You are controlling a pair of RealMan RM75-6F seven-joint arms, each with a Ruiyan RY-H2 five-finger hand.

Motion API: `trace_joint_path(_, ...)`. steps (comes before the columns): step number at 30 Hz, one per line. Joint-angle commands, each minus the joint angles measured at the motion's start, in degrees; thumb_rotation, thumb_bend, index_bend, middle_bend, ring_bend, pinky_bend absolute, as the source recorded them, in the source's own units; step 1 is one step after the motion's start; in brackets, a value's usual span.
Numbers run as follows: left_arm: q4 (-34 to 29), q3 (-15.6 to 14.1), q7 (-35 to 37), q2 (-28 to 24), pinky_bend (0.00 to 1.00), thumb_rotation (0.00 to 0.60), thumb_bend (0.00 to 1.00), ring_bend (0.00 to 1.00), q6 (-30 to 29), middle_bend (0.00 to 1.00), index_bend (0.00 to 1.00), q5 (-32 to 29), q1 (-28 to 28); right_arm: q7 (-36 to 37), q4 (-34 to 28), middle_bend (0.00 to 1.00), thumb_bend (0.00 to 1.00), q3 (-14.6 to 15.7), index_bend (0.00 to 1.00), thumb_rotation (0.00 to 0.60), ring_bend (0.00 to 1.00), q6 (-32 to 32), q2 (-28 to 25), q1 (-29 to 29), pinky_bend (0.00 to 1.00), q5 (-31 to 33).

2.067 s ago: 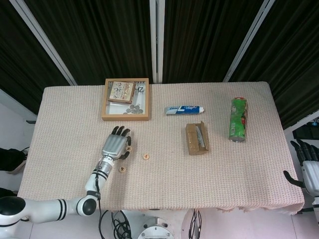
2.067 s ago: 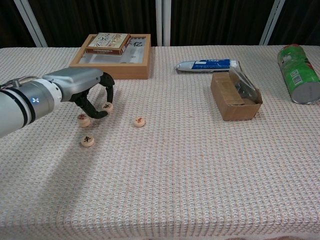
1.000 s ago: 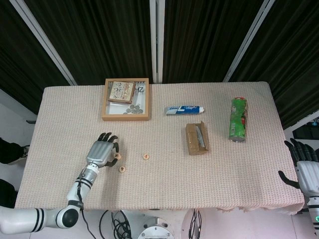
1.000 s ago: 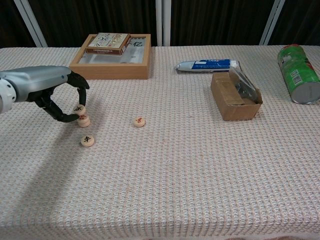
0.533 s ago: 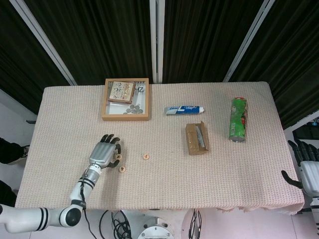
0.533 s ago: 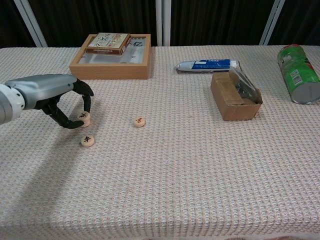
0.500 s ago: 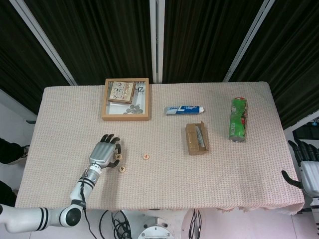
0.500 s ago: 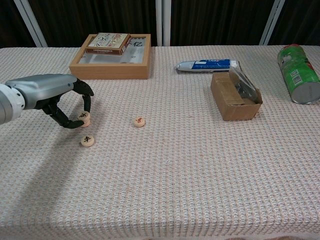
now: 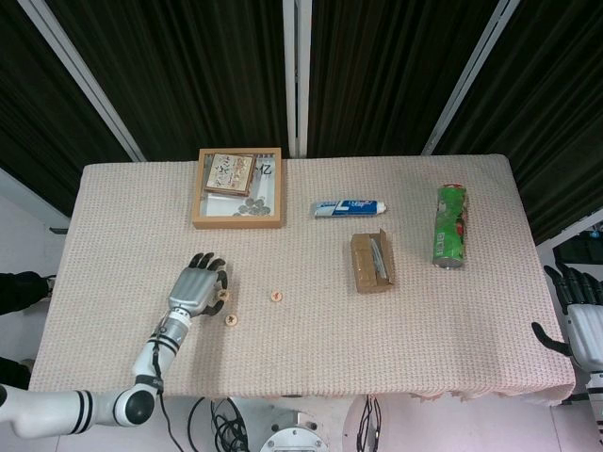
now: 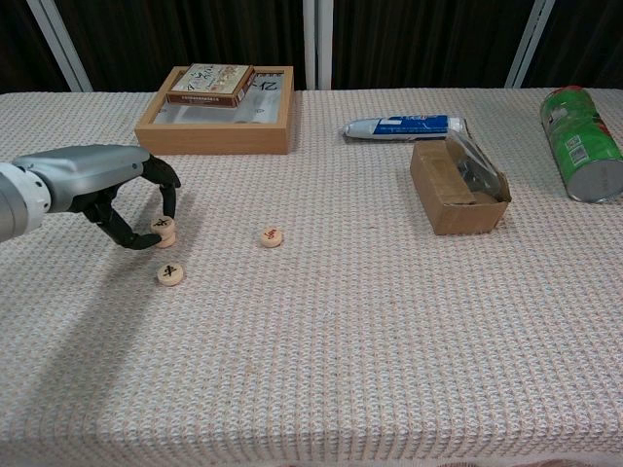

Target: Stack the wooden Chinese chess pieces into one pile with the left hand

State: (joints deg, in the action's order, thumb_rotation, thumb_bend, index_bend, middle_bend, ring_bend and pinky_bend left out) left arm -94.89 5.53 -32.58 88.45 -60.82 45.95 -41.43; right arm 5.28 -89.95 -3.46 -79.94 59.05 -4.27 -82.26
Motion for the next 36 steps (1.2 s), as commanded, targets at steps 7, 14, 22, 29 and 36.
trace_joint_path(7,-1.1,-0.1,-0.3,-0.7,0.00,0.600,0.31,0.00,-0.6,0.14,0.42,0.4,0.2,-0.2,-0.1,0.00,0.22,0.0,0.00,0.600,0.00,0.2,0.0,-0.1,0.00,0.1)
trace_joint_path(14,-2.6,-0.6,-0.8,-1.7,0.00,0.600,0.31,0.00,-0.7,0.12,0.36,0.5,0.4,-0.3,-0.2,0.00,0.22,0.0,0.00,0.600,0.00,0.1,-0.1,0.0,0.00,0.1)
trace_joint_path(22,-4.5,-1.8,-0.3,-3.3,0.00,0.600,0.31,0.00,0.8,0.07,0.33,3.0,0.3,-0.4,-0.3,0.00,0.23,0.0,0.00,0.600,0.00,0.2,-0.1,-0.1,0.00,0.1)
trace_joint_path(29,-4.6,-2.2,-0.3,-3.5,0.00,0.600,0.31,0.00,1.1,0.06,0.35,2.7,0.2,-0.4,-0.3,0.00,0.22,0.0,0.00,0.600,0.00,0.4,-0.1,-0.2,0.00,0.1)
trace_joint_path(36,-4.5,-2.3,0.0,-3.7,0.00,0.600,0.31,0.00,1.3,0.06,0.36,2.5,0.3,-0.5,-0.4,0.00,0.22,0.0,0.00,0.600,0.00,0.4,-0.2,-0.2,0.00,0.1)
